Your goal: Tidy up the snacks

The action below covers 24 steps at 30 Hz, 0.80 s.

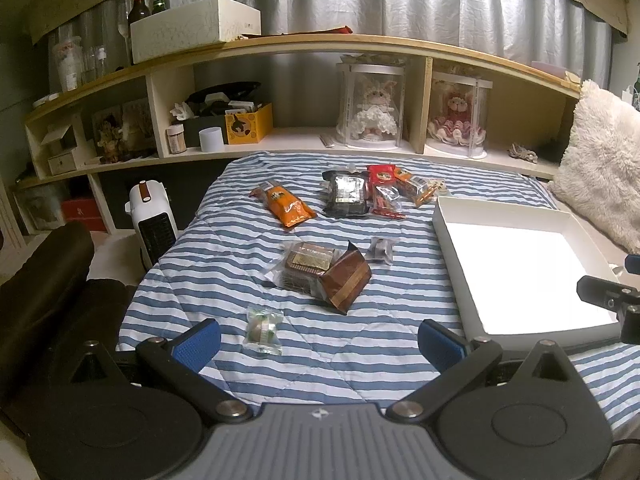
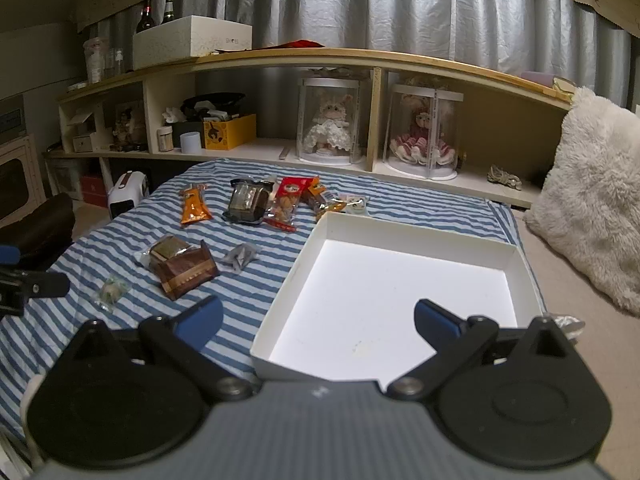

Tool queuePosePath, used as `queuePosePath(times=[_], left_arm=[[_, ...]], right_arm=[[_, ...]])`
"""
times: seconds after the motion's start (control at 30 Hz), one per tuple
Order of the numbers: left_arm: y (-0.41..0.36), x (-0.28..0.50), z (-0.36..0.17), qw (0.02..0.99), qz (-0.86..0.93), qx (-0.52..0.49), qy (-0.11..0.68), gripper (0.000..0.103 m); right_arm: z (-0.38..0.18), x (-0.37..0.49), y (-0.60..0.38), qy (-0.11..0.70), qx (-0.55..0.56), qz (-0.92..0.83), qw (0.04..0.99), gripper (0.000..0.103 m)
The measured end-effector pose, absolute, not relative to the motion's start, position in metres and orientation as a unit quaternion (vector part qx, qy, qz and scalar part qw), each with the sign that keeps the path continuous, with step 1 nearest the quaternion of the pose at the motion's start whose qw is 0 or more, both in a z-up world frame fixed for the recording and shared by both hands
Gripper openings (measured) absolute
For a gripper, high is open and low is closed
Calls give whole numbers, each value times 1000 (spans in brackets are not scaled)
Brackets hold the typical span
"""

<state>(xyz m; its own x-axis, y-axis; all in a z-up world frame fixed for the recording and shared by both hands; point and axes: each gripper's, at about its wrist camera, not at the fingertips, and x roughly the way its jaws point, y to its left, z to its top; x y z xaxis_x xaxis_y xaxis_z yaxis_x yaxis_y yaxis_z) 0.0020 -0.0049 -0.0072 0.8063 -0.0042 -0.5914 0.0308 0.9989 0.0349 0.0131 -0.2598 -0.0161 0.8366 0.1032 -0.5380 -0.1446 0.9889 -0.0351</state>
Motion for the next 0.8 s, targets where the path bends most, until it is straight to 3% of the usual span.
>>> queuePosePath(times=[0.8], left_arm=[[-9,0,-10,949,-14,17,314,103]], right_arm=[[-17,13,-258,280,-41,65,957,102]])
